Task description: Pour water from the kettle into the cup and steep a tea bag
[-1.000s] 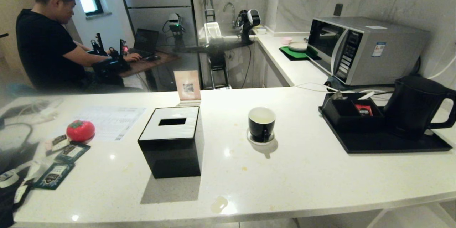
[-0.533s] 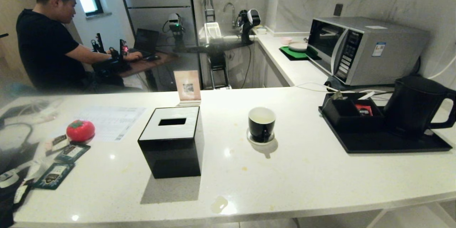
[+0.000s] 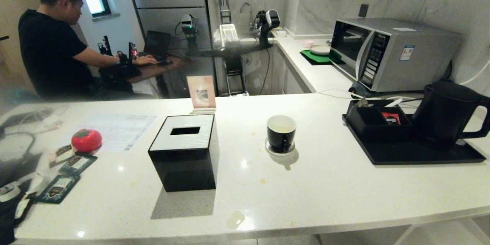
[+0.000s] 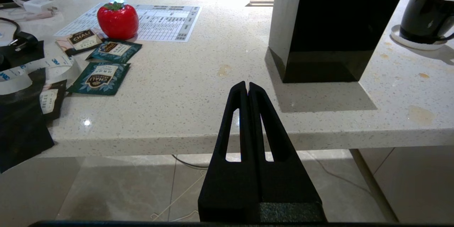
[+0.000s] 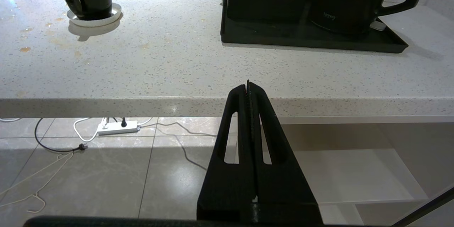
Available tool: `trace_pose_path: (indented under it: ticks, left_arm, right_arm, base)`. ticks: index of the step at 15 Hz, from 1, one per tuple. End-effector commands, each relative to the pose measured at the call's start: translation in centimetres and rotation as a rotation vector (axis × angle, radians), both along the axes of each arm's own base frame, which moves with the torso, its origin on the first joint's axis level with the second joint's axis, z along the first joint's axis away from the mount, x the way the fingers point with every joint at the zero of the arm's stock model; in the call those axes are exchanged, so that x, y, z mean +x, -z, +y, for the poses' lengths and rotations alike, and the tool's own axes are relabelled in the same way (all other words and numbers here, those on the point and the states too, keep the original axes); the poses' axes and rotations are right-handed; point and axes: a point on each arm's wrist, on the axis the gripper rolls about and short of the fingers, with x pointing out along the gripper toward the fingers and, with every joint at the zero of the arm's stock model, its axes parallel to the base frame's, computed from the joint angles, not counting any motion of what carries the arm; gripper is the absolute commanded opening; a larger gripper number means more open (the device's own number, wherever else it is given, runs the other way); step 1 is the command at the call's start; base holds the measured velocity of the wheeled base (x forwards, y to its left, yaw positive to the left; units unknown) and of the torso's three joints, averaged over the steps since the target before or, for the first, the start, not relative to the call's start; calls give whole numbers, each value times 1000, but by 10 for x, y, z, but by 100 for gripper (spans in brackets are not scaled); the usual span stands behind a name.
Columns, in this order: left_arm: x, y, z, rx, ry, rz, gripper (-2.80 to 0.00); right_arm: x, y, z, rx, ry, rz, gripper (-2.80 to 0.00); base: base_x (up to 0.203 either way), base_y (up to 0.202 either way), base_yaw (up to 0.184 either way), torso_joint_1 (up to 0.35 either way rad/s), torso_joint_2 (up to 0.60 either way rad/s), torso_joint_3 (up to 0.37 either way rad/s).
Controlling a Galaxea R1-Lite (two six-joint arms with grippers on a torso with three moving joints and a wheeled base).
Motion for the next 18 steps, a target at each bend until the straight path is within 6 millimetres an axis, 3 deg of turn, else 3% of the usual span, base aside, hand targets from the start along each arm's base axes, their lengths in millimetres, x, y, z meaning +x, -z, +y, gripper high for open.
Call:
trace_pose_path:
  ticks: [1,13,18]
  left_arm:
    - [0,0,0,0,-1,1,-280]
    - [0,0,0,0,-1,1,-280]
    - [0,0,0,0,-1,1,-280]
  right_arm:
    - [0,0,0,1,-1,0,-280]
    - [0,-1,0,-9,4,-9,-280]
    - [2,-15,0,-3,1,6,-280]
  base:
    - [0,0,0,0,0,0]
    - [0,0,0,0,0,0]
    - [0,0,0,0,0,0]
